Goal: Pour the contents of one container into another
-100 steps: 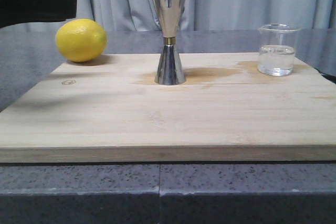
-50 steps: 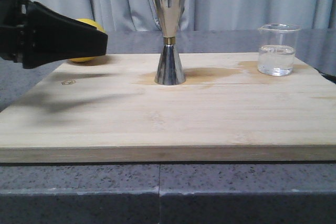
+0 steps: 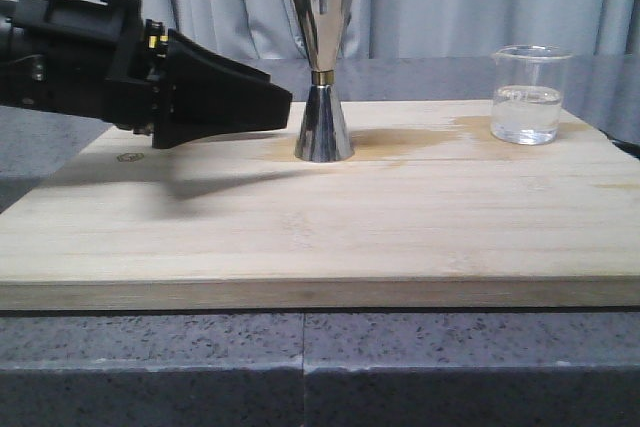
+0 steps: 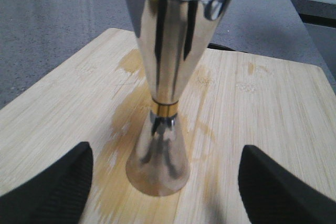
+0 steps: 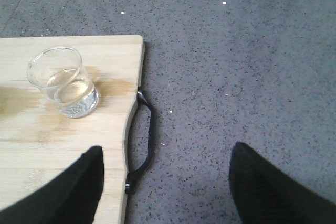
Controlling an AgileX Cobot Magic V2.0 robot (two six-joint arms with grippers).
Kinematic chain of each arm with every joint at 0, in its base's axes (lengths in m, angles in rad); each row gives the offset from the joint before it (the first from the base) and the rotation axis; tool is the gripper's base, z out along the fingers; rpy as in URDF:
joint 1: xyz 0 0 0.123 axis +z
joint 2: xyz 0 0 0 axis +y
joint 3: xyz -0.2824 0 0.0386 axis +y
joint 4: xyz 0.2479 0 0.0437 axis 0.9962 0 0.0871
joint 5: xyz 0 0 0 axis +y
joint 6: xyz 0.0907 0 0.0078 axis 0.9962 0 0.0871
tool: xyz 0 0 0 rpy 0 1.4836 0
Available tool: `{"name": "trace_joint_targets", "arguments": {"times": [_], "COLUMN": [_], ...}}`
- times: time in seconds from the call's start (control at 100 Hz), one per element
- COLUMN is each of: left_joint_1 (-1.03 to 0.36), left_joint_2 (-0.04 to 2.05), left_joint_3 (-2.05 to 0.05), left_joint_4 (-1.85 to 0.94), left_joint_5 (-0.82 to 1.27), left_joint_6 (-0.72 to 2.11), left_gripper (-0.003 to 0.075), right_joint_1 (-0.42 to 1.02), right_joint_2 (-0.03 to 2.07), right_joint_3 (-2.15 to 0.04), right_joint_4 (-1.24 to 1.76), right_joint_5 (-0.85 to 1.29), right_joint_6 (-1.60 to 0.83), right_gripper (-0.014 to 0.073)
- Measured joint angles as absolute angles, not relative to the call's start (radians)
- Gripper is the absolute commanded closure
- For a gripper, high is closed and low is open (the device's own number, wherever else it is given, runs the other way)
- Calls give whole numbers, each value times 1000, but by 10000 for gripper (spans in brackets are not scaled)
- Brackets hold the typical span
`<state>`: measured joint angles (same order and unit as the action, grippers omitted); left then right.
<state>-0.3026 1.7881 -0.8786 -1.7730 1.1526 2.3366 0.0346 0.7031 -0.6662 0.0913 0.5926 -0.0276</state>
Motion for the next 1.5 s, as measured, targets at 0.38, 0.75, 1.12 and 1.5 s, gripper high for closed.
{"name": "trace_joint_targets", "arguments": {"times": [0.38,0.75,1.12,1.5], "left_joint_1": [-393,-399,-399,-399], "left_joint_2": [1842,1868,1868,1868], "left_joint_3": [-992,-1023,-1029,-1029], "left_joint_4": [-1773,-1773,-1773,-1773], "left_joint_5": [1153,1154,1154,1154], "left_joint_6": [2337,2318,2302,2301], "left_gripper": [186,187,402,575], "right_joint_1": [35,35,35,35], "right_joint_2": [703,703,703,703], "right_joint_3": [-666,-666,-666,-666], "right_joint_4": [91,91,91,91], "right_joint_5": [594,600,603,602], "right_joint_6": [-28,-28,-28,-28], "right_gripper": [134,134,134,134]}}
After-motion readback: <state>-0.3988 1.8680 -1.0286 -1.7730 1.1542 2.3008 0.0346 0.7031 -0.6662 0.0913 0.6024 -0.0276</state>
